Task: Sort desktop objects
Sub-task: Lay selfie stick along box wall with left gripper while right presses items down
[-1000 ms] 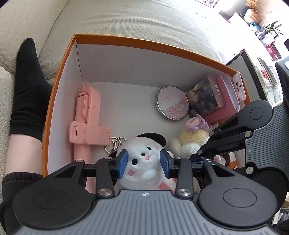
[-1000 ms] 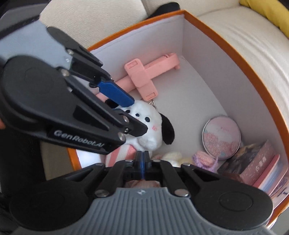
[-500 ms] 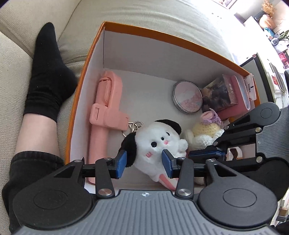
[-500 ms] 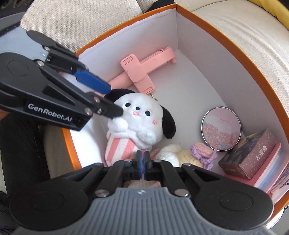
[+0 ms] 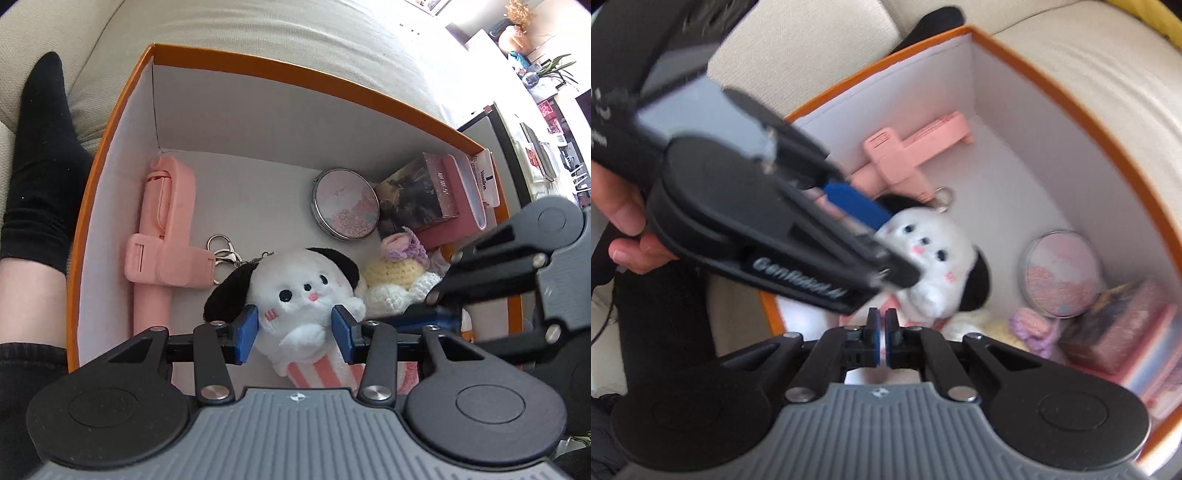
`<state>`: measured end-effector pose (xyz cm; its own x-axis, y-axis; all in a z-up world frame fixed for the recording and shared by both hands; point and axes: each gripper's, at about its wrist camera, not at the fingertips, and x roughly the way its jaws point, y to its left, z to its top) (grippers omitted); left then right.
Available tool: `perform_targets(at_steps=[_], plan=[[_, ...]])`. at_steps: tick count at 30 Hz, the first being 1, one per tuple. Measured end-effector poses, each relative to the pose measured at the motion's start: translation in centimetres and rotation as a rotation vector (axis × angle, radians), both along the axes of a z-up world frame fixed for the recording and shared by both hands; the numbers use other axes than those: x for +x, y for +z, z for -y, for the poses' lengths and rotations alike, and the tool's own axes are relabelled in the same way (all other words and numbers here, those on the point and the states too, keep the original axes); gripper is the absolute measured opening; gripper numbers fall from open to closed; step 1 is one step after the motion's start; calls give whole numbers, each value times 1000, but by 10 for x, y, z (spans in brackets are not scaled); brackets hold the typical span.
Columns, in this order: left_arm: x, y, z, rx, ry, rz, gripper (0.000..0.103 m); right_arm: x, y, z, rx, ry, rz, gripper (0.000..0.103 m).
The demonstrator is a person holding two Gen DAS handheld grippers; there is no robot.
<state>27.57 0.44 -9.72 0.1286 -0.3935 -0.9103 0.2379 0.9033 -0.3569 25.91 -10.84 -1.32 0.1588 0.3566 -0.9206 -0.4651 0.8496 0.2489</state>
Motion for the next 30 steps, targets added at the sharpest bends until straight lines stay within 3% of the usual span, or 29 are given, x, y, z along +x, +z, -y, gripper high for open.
perform_targets(at_steps=[2,4,7,10,15,17,23,30], plan=[[1,1,0,-6,-2,10,50,3,6,8,-52,-23,55,20],[1,2,-1,-7,-7,19,50,5,11,11,-81,-25,103,29],[0,4,2,2,-39,43,49,12,11,19,-57,-21,119,29],[-1,6,2,14,-78,70,49,16,3,16,-72,-11,138,23],[0,6,1,9,-147,102,48,31,-17,20,-31,-23,70,17],[-2,7,5,13,-196,130,48,29,-18,22,-1,-47,12,3],[-11,13,23,56,-377,187,48,23,-24,13,0,-44,-69,2],[-20,15,29,95,-364,210,50,21,-23,8,-21,-44,-58,2]])
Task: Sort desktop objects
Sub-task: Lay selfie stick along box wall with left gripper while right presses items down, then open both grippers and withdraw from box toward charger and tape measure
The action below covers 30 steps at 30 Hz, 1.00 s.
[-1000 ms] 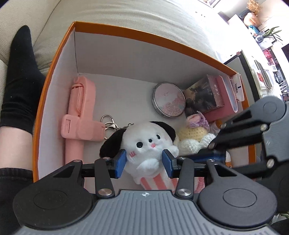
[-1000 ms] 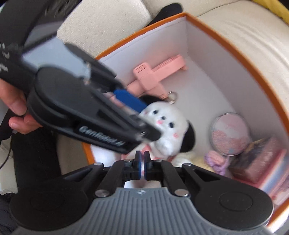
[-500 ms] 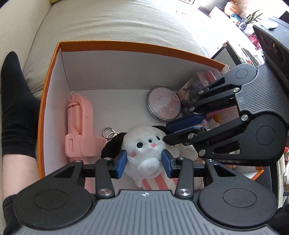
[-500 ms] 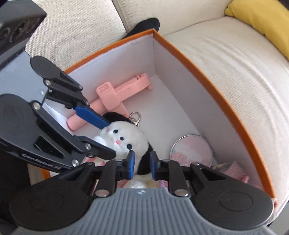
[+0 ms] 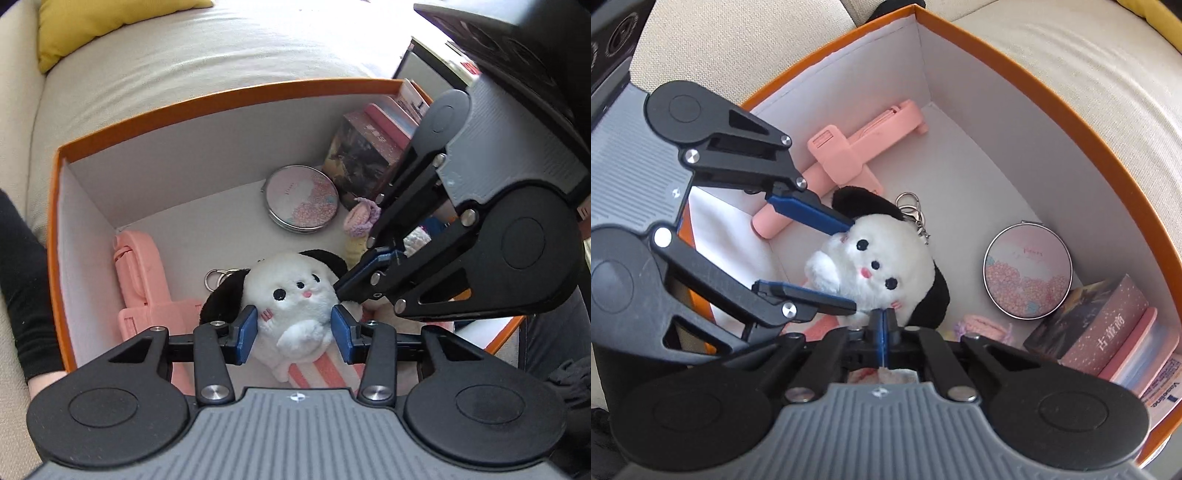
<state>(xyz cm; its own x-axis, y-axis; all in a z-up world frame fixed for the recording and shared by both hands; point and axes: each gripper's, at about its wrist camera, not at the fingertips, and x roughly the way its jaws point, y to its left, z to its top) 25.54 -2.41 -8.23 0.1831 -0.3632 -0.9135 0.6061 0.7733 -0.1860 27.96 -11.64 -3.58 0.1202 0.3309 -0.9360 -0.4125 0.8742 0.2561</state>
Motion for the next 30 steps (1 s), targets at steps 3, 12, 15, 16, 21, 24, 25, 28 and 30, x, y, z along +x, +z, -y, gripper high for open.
perform_targets(at_steps=[3,12,15,16,21,24,25,28,30], plan=[[-3,4,-2,-2,21,10,50,-4,8,3,-9,-15,32,2],[-30,45,-14,-57,124,129,50,-41,49,12,-43,-76,207,12],[-54,68,-14,-65,139,219,50,-73,74,16,-50,-110,334,20],[-64,76,-14,-80,143,247,50,-84,80,16,-45,-121,368,22],[-117,103,-16,-194,152,336,50,-150,103,27,54,-214,490,25],[-142,103,-7,-203,158,359,50,-185,97,30,122,-275,525,29],[-149,100,-2,-193,160,365,50,-195,95,30,130,-296,536,41],[-163,86,14,-136,189,358,50,-221,75,26,141,-349,585,49],[-171,76,17,-132,212,350,50,-234,60,23,151,-387,597,49]])
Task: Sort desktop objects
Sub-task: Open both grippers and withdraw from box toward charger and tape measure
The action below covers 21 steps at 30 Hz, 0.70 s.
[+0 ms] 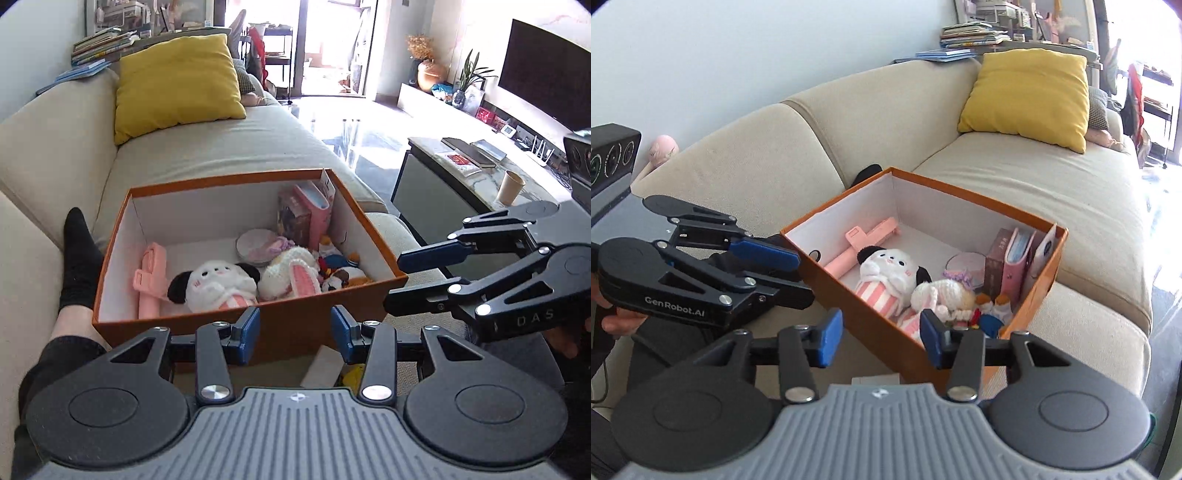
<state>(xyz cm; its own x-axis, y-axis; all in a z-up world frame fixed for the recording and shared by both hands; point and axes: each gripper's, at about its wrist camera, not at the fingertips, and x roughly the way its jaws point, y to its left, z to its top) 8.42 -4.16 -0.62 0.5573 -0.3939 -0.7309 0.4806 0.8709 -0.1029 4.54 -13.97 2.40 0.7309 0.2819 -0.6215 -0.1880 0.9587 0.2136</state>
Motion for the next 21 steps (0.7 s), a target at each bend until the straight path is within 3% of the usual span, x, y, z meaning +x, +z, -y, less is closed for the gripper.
perform_targets(at_steps=[3,6,10,21], plan=[[-13,-13,4,16,25,2,50,-16,-25,-2,12,-62,21,50],[-18,-25,8,16,35,-20,50,-16,-52,-4,-3,-105,-69,50],[-15,-45,11,17,55,-53,51,-8,-88,1,50,-168,-169,48],[4,-99,5,-32,97,-155,59,1,-122,12,175,-210,-319,46]])
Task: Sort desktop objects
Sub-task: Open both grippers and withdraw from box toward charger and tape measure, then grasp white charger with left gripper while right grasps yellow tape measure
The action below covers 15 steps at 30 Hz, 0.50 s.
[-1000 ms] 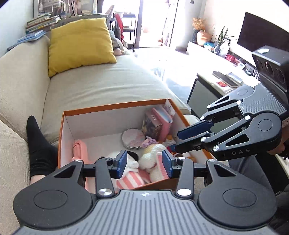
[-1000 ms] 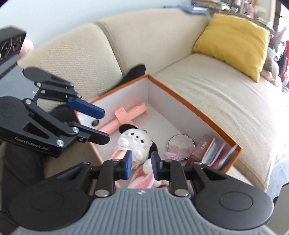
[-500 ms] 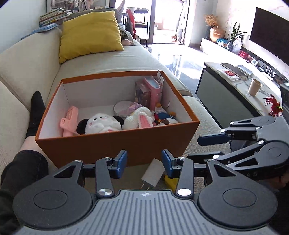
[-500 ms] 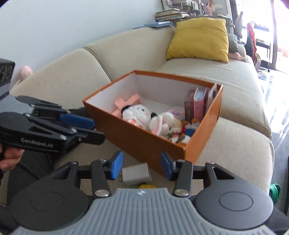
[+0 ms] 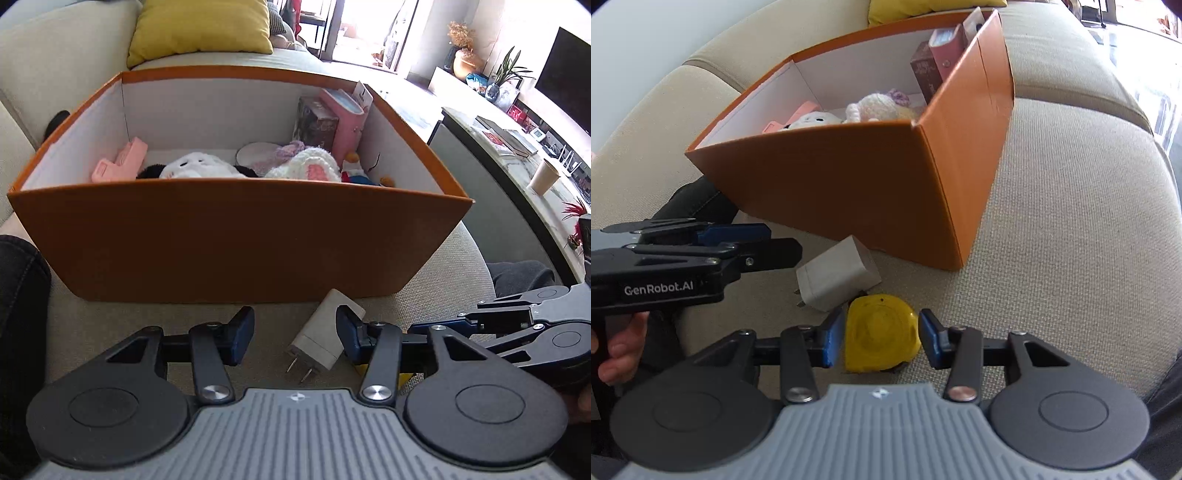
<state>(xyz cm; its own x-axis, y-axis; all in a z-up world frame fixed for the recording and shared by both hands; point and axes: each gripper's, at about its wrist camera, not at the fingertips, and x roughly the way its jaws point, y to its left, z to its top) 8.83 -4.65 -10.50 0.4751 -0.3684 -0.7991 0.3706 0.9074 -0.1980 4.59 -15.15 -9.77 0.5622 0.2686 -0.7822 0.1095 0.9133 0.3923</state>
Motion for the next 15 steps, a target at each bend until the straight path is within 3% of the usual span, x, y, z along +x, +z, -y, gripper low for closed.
perform_targets(at_steps=[5,10,12,15], plan=[[6,-14,3,-6,-1,-56,60,3,-11,2,34,-25,-36,44],[9,-23,4,-46,-21,-117,72,3,-17,5,78,-45,-50,44],[11,-32,3,-72,1,-179,73,2,-19,2,70,-36,-49,45],[9,-37,4,-52,9,-176,66,-1,-19,-3,62,-31,-41,47]])
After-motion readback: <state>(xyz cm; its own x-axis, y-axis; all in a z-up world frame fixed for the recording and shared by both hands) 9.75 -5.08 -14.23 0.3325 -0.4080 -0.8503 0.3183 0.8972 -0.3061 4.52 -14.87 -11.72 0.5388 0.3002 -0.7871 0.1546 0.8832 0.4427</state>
